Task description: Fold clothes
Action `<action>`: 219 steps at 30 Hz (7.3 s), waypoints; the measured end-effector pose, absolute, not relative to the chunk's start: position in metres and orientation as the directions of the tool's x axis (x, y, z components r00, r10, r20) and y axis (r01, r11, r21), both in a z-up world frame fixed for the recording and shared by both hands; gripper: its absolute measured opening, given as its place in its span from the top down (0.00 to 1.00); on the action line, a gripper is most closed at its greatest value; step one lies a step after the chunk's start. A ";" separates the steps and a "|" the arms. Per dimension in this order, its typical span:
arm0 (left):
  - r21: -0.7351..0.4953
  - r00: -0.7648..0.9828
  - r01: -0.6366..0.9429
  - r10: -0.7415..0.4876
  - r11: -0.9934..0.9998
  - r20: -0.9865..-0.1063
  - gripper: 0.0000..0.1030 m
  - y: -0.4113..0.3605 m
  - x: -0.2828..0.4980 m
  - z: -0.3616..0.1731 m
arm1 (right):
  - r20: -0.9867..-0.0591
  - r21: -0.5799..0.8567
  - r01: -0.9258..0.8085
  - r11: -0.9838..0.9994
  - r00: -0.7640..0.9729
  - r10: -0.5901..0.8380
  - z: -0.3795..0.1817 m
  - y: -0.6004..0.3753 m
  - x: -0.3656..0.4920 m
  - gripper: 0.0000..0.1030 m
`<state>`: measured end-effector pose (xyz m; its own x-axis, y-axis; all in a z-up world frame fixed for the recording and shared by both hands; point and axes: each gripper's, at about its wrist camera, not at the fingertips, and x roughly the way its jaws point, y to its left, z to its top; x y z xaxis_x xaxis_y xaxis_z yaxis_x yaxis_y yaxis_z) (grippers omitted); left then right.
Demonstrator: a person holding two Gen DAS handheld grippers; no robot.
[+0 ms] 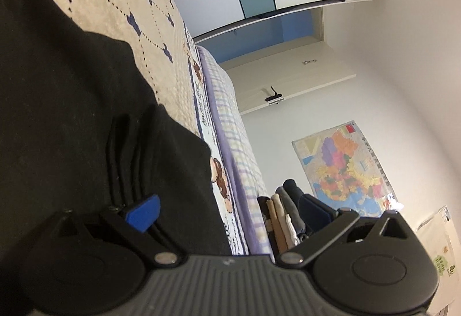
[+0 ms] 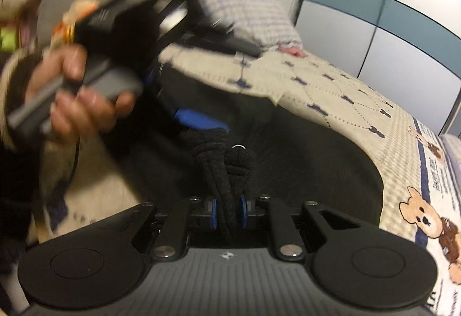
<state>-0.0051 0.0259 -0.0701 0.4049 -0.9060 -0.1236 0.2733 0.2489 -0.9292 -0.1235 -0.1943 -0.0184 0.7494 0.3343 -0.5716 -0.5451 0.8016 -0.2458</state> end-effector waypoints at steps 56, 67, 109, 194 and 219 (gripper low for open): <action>-0.364 0.676 0.347 -0.500 0.864 -0.542 0.34 0.005 0.027 -0.013 | -0.475 -0.217 -0.542 0.812 0.785 0.397 -0.026 -0.172 -0.138 0.58; -0.453 0.636 0.368 -0.575 0.812 -0.515 0.34 0.023 0.014 -0.009 | -0.370 0.098 -0.464 0.881 0.804 0.465 0.012 -0.234 -0.114 0.58; -0.329 0.607 0.492 -0.588 0.806 -0.535 0.18 0.071 -0.008 -0.016 | -0.624 0.163 -0.402 0.901 0.665 0.410 -0.015 -0.185 -0.025 0.78; -0.294 0.810 0.258 -0.372 0.920 -0.454 0.08 0.067 -0.055 -0.008 | -0.516 -0.062 -0.321 0.945 0.821 0.245 -0.012 -0.196 -0.078 0.47; -0.512 0.817 -0.144 -0.190 0.847 -0.545 0.05 0.174 -0.081 -0.026 | -0.544 -0.003 -0.347 0.938 0.787 0.290 -0.020 -0.152 -0.060 0.46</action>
